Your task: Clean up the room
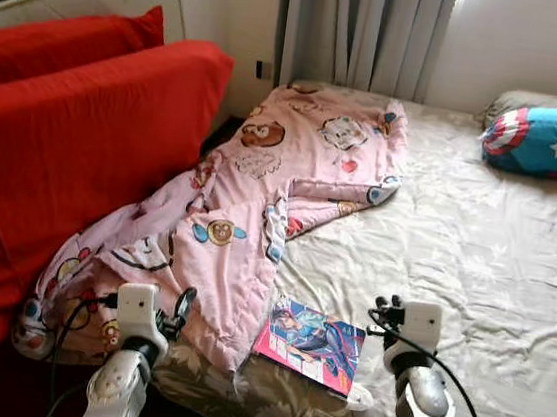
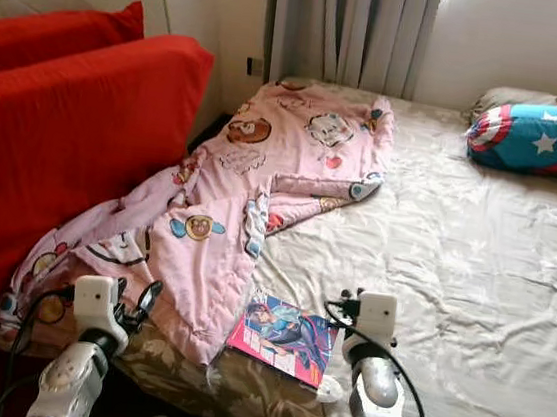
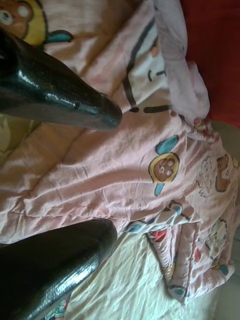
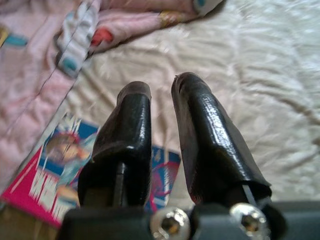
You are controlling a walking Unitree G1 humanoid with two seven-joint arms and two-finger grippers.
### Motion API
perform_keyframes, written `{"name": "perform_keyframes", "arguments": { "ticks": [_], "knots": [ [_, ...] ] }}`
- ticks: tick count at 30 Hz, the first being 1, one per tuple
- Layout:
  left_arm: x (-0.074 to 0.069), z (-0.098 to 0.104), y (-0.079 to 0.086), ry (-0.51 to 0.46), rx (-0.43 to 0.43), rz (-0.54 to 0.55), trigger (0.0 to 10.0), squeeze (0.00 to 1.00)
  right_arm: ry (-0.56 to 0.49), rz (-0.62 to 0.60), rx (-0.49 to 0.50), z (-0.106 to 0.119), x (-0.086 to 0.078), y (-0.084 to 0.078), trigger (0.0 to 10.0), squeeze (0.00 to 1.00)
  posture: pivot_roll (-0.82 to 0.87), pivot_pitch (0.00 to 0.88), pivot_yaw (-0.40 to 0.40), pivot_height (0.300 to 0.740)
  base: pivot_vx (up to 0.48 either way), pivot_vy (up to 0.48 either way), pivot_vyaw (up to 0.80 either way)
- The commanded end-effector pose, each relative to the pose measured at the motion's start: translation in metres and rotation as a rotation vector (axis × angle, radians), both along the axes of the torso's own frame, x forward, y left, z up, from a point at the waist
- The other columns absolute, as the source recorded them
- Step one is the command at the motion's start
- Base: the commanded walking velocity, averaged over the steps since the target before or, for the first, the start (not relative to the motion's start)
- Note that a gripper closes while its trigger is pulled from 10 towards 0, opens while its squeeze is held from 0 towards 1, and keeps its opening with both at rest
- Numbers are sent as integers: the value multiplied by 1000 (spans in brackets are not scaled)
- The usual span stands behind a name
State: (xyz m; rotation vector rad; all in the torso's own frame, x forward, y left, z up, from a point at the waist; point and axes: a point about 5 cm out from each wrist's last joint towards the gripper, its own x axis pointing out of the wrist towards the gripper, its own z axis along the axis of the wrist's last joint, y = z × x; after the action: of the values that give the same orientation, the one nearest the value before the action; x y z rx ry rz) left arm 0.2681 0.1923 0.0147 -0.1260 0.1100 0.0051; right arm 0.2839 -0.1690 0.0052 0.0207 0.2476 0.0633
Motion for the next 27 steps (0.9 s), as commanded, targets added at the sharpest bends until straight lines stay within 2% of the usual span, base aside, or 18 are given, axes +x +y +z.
{"name": "perform_keyframes", "arguments": {
  "ticks": [1, 10, 16, 19, 23, 27],
  "knots": [
    [1, 4, 0, -23, 3, 7, 10000, 0, 0, 17, -10, 2, 2, 3, 10000, 0, -4, 48, -36, 638, 0, 0, 0],
    [1, 13, -8, -52, -6, -8, 10000, 0, 2, 22, -6, 2, 2, 5, 10000, 0, 0, 111, -49, 638, 0, 0, 0],
    [-2, 13, -8, -52, -4, -6, 10000, 0, 38, 2, 8, -1, 3, 4, 10000, 0, 10, 121, -56, 638, 0, 0, 0],
    [-6, 13, -7, -49, -3, -4, 10000, 0, 89, 4, 3, -4, 4, 7, 10000, 0, 13, 128, -56, 638, 0, 0, 0],
    [-7, 13, -6, -39, -1, -8, 10000, 0, 47, 2, 15, -2, 2, 8, 10000, 0, 11, 136, -46, 623, 0, 0, 0],
    [-8, 13, -8, -35, 2, -21, 10000, 0, 71, -13, 19, -6, 0, 6, 10000, 0, 16, 140, -38, 623, 0, 0, 0]
  ]
}}
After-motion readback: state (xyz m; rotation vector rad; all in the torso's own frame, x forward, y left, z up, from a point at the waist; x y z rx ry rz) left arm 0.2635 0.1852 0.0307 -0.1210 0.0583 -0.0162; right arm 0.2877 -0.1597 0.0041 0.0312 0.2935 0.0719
